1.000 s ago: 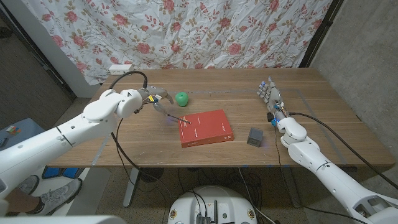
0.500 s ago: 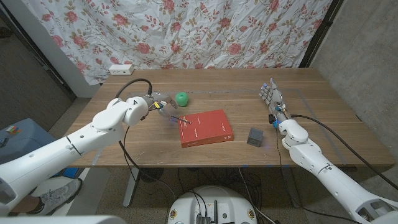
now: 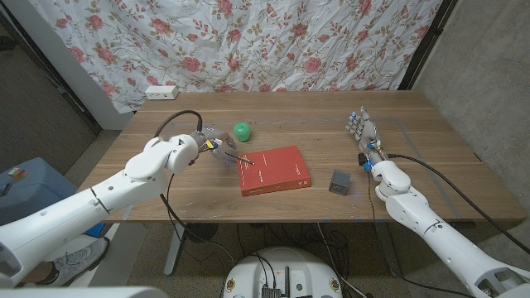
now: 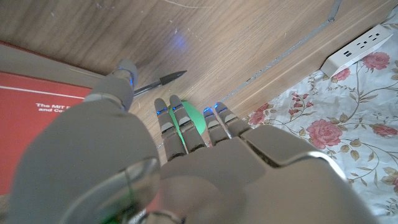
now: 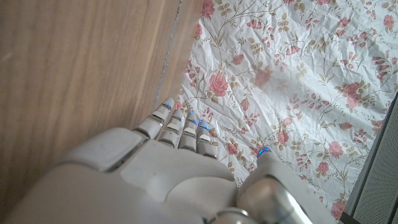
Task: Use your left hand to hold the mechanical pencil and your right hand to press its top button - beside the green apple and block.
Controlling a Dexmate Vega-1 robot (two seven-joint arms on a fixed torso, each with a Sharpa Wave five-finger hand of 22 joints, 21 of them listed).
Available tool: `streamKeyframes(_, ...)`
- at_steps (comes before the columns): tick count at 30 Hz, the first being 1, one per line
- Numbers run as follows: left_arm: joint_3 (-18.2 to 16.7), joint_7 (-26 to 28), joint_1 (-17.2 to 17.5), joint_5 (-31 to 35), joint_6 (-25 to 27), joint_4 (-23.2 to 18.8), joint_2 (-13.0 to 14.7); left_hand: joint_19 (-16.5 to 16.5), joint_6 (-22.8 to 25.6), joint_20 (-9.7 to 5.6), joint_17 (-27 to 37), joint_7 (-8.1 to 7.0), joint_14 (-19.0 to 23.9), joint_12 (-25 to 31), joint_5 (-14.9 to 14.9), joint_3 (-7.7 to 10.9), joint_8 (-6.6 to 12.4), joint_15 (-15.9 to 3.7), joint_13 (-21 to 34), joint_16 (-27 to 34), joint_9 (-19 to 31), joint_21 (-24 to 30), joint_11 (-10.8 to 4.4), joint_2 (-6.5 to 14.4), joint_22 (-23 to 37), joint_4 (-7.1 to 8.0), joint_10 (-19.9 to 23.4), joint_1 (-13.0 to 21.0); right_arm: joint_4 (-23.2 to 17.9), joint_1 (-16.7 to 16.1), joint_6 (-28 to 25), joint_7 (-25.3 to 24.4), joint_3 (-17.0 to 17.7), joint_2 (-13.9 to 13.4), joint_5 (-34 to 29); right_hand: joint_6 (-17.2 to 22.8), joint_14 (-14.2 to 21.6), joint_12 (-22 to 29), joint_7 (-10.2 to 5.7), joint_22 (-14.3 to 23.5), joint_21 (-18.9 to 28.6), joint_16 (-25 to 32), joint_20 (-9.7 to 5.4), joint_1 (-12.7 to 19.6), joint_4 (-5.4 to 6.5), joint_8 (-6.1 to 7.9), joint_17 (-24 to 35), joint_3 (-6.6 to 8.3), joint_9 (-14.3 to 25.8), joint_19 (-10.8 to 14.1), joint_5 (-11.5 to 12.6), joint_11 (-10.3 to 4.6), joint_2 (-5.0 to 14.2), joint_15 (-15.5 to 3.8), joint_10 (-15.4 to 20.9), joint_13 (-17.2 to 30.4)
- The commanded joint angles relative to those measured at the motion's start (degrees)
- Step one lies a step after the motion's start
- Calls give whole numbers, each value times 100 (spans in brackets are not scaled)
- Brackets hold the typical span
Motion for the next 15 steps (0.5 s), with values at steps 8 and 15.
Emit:
streamKeyframes(8, 79, 391, 78, 49, -51, 148, -51, 405, 535, -351, 25, -84, 431, -6, 55, -130, 50, -909, 15, 15, 21, 74, -11, 132, 15, -9, 419, 315, -74, -109, 17, -104, -14, 69, -22, 111, 56, 54, 1, 12, 41, 54, 32, -20, -3, 50, 2, 43, 21, 41, 18, -12, 27, -26, 81, 1)
streamKeyframes(15, 74, 507, 129, 83, 8, 126, -75, 510, 723, -365, 27, -33, 565, 6, 51, -189, 49, -920, 17, 12, 22, 75, -5, 174, 17, -2, 599, 386, -67, -112, 23, -125, -17, 90, -27, 115, 62, 57, -9, 13, 41, 60, 44, -38, 4, 47, -1, 47, 22, 41, 18, -16, 31, -36, 93, 2)
